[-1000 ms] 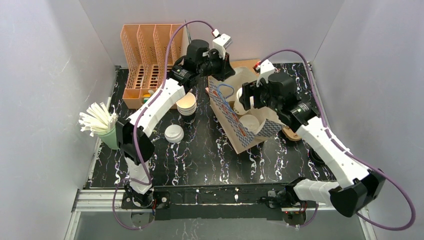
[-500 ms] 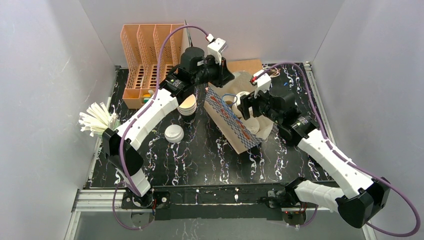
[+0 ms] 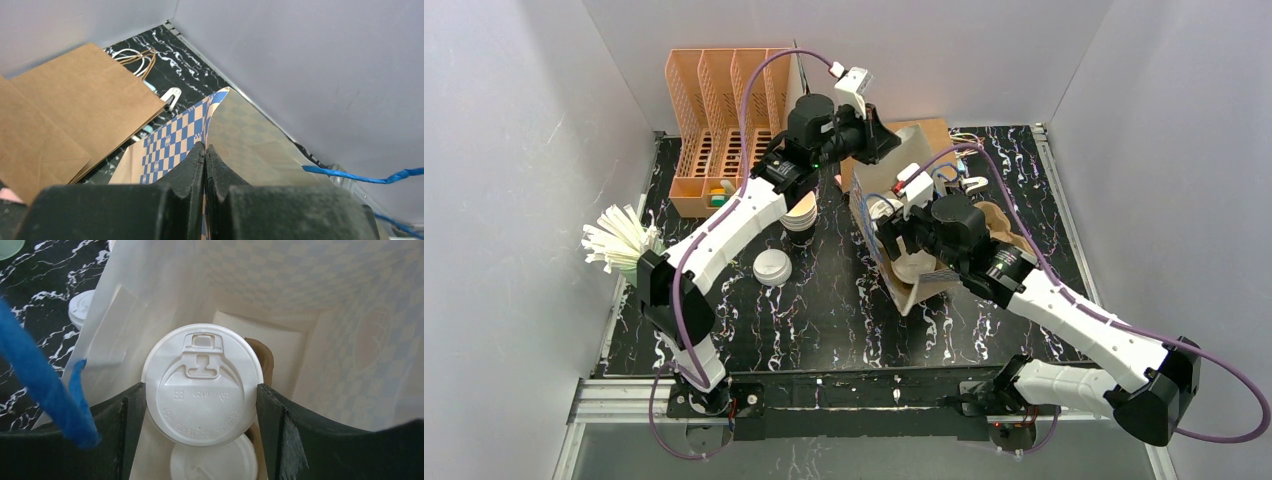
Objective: Pack the takeout coffee
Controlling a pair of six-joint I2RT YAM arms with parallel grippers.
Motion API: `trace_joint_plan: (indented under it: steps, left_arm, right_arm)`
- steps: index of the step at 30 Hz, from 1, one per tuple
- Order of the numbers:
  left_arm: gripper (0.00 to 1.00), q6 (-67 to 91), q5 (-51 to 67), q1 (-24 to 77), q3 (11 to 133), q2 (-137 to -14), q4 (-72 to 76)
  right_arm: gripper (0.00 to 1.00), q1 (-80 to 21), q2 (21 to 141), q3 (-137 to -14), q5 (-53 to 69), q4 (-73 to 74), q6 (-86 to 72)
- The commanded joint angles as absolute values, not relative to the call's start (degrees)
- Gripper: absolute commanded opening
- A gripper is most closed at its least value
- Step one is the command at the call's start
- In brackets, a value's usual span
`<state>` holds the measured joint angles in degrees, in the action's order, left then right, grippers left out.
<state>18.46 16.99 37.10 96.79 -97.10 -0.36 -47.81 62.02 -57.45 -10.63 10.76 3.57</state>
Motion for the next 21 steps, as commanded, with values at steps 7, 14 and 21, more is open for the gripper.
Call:
trace_joint_plan:
  steps: [7, 14, 21]
  left_arm:
    - [0.0, 27.0, 21.0, 37.1, 102.6, -103.3, 4.5]
    - [0.0, 27.0, 23.8, 37.1, 107.2, -106.7, 2.2]
    - [0.0, 26.0, 25.1, 37.0, 110.9, -109.0, 0.3]
  right_arm:
    - [0.16, -47.0, 63.3, -56.6, -22.9, 4.8, 5.7]
    - [0.16, -42.5, 66.0, -58.1, -20.9, 5.3, 5.9]
    - [0.15, -40.5, 67.0, -58.5, -18.1, 7.5, 5.2]
